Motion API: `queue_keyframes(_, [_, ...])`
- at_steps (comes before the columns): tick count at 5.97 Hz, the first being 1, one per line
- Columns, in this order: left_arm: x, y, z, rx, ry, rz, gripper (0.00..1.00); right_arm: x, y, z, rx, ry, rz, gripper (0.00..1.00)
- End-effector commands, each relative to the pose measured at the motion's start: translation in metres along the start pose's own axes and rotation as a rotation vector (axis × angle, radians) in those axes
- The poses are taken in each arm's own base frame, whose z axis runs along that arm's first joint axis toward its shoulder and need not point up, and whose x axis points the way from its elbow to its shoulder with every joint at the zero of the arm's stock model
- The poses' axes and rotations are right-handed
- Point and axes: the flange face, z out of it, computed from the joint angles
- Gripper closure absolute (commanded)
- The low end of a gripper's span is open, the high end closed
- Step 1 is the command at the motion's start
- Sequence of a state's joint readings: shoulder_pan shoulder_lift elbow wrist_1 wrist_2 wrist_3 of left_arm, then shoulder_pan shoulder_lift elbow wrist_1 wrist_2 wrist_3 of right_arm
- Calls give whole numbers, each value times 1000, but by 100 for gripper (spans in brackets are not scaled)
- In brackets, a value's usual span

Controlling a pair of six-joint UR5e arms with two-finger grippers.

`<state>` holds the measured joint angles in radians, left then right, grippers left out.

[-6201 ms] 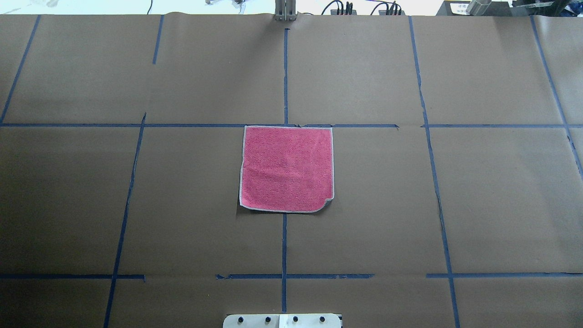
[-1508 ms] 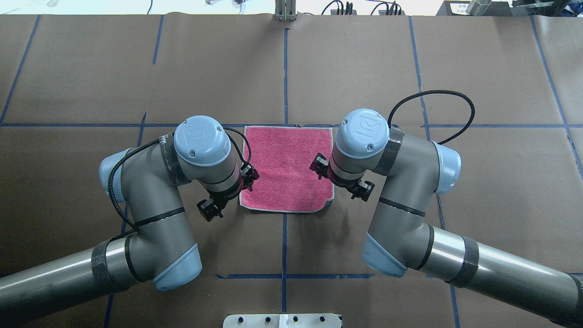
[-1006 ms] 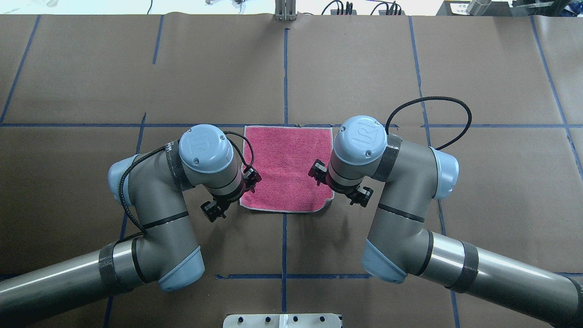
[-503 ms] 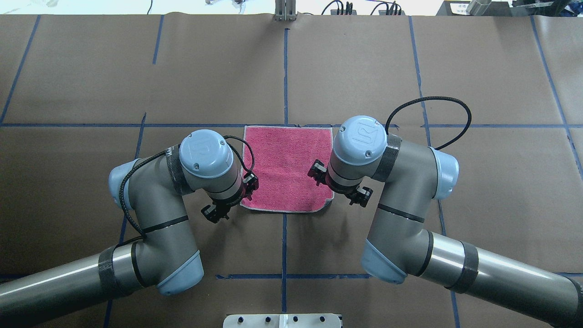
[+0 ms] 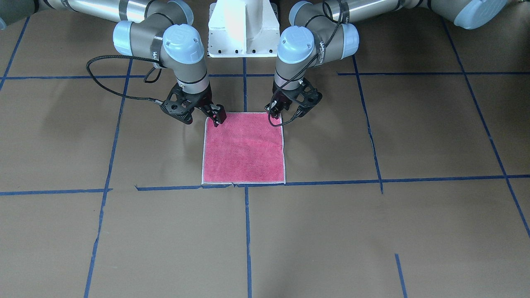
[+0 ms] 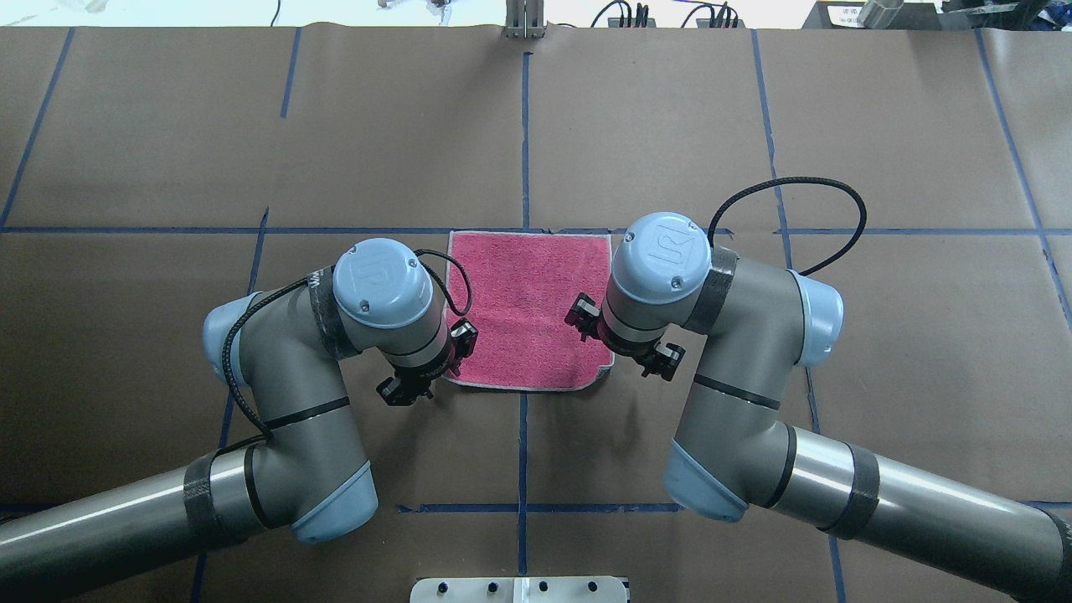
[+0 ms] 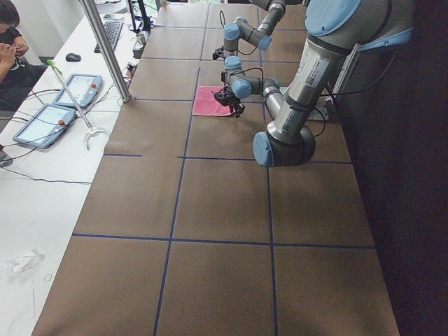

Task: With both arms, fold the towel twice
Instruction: 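Close both grippers on the pink towel's nearer corners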

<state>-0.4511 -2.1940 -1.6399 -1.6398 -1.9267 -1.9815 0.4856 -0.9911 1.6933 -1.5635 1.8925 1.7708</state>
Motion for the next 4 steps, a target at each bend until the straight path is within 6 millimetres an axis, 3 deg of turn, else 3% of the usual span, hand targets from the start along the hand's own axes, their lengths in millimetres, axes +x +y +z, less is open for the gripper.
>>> queue_keyframes(1, [0, 1, 0, -2, 1, 2, 60, -1, 2, -4, -1, -8, 1, 0])
queue_keyframes(4, [2, 2, -3, -13, 30, 13, 68, 0, 3, -6, -2, -11, 0, 0])
